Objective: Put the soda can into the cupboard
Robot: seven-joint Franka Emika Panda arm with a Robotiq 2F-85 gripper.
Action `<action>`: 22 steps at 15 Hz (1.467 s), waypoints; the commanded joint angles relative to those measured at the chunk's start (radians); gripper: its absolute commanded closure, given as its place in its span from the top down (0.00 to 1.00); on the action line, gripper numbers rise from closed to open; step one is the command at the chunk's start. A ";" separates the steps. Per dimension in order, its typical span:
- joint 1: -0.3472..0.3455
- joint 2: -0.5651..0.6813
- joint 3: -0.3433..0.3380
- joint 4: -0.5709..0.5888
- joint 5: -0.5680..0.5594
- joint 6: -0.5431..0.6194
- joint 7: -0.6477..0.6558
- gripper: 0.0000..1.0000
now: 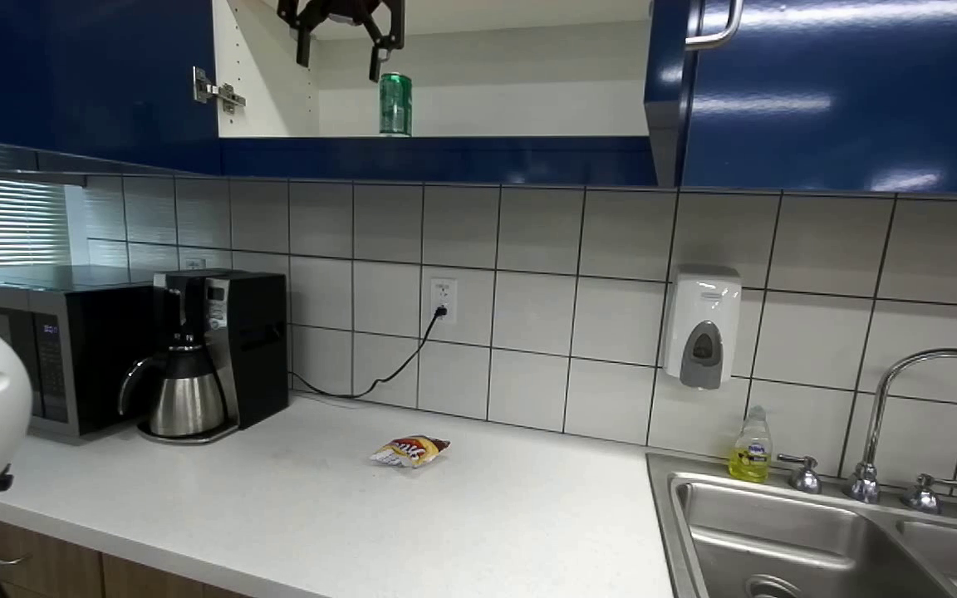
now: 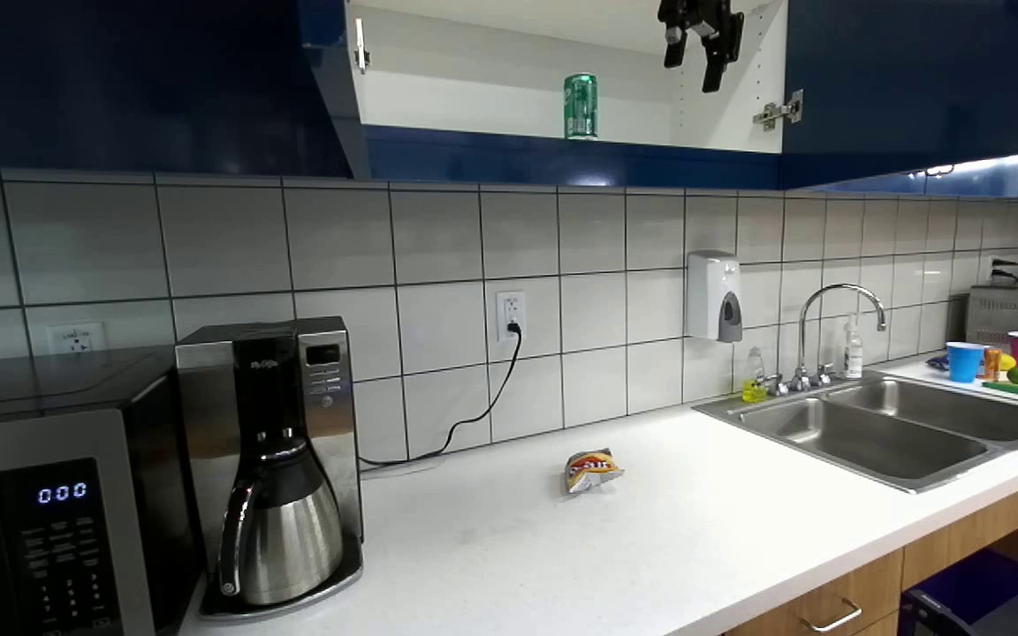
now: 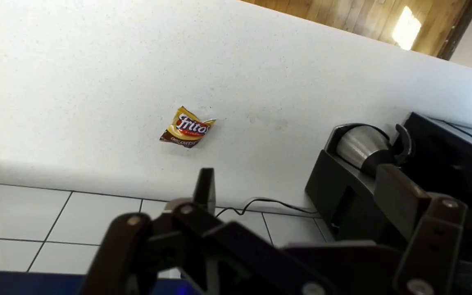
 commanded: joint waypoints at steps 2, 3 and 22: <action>0.020 -0.139 -0.020 -0.276 0.006 0.136 -0.068 1.00; 0.024 -0.152 -0.024 -0.314 0.008 0.158 -0.075 1.00; 0.075 -0.179 -0.045 -0.677 0.018 0.486 -0.136 1.00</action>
